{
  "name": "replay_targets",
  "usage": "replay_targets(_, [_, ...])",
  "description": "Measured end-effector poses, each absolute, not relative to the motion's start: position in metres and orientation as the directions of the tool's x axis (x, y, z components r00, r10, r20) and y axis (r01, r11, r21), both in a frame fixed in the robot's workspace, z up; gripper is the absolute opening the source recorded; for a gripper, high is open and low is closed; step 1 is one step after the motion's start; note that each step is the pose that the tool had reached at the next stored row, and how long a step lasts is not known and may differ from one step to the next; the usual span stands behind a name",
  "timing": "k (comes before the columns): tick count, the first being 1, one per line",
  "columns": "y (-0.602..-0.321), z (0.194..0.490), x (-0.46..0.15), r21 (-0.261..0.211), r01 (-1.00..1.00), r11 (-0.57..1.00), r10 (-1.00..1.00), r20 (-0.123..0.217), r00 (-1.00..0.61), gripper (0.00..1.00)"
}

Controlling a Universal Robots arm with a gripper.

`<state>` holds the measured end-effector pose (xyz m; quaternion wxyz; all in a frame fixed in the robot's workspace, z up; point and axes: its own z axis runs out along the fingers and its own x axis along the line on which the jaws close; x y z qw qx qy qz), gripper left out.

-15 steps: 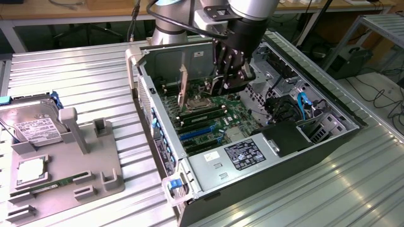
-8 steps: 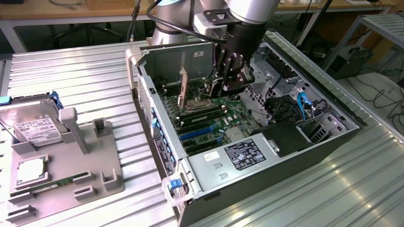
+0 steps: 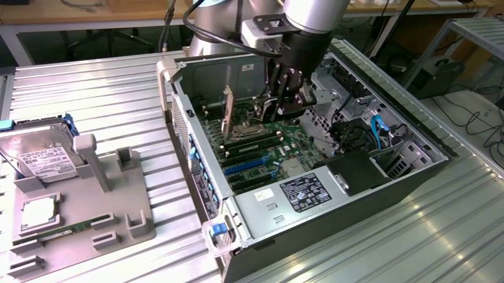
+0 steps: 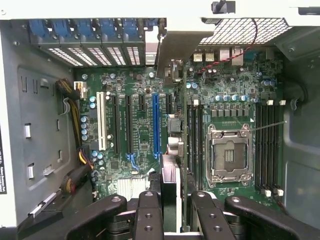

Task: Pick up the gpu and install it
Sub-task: 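Insert the gpu into the slot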

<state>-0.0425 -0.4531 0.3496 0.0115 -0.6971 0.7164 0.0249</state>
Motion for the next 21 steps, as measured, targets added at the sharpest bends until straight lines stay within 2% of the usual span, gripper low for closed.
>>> replay_targets(8, [-0.454,0.343,-0.043,0.016,-1.0,0.027,-0.998,-0.056,-0.028,0.28])
replay_targets(21, [-0.459,0.313,-0.052,0.009,-0.998,0.067,-0.996,-0.055,-0.067,0.28])
